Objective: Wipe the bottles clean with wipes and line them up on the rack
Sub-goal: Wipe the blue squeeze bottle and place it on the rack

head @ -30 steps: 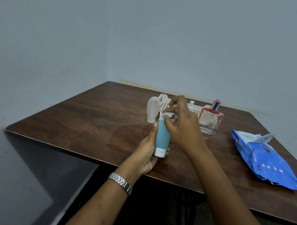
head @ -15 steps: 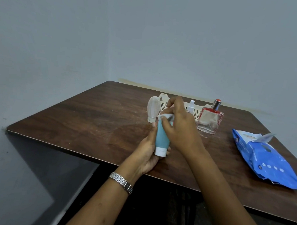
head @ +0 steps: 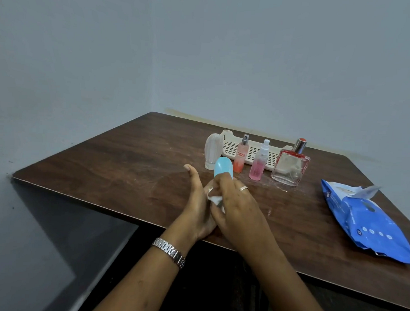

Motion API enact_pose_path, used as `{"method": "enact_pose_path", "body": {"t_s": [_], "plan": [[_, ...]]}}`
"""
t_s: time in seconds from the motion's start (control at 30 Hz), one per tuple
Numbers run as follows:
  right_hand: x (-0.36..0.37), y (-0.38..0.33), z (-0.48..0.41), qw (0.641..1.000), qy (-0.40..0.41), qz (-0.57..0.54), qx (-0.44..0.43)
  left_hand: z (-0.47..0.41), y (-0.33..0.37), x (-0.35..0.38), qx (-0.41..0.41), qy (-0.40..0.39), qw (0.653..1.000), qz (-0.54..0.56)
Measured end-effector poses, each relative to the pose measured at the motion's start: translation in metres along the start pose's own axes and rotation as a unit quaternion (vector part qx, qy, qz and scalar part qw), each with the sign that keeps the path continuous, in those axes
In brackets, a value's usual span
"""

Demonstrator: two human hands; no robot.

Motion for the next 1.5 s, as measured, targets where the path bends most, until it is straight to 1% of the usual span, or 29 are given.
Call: {"method": "enact_pose_path", "body": {"t_s": [0.17,0.4,0.6,0.73,0.8,0.9,1.07,1.23,1.4,1.5], "plan": [[-0.017,0.003,-0.024,0.999,0.047,-0.016,0.000,0.003,0.004,0.007,0.035,-0.016,0.999,0.012],[-0.035,0.014,-0.051,0.994,0.082,-0.062,0.041,-0.003,0.000,-0.002,0.051,0.015,0.998,-0.031],[-0.017,0.002,-0.033,0.997,0.056,-0.047,-0.004,0.002,0.003,-0.001,0.059,0.015,0.998,0.000],[-0.003,-0.009,-0.007,0.998,0.045,-0.015,-0.037,-0.002,-0.001,-0.009,0.032,0.028,0.999,0.004],[-0.002,-0.014,0.003,0.997,0.061,0.005,-0.054,-0.001,-0.003,-0.009,0.018,0.021,1.000,0.001],[-0.011,-0.011,0.013,0.995,0.088,-0.034,-0.042,0.000,-0.002,-0.009,0.026,0.032,0.999,-0.013],[-0.014,0.000,0.019,0.993,0.081,-0.087,0.002,-0.001,-0.001,-0.012,0.034,0.052,0.998,0.001],[-0.020,0.017,0.021,0.985,0.104,-0.130,0.045,0.000,-0.002,-0.014,0.029,0.067,0.997,0.013],[-0.023,0.019,0.024,0.976,0.121,-0.172,0.049,-0.002,-0.005,-0.019,0.019,0.085,0.996,0.030],[-0.020,0.020,0.027,0.977,0.112,-0.179,0.040,-0.004,-0.005,-0.024,0.018,0.105,0.993,0.043]]}}
Point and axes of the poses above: each hand's wrist, its own z-axis away from the middle knuckle, its own x-axis out of the palm, y = z × x, the point moved 8 cm from there along -z, towards the middle knuckle, and after that the axes turned 6 degrees about x, right-handed, at the moved point
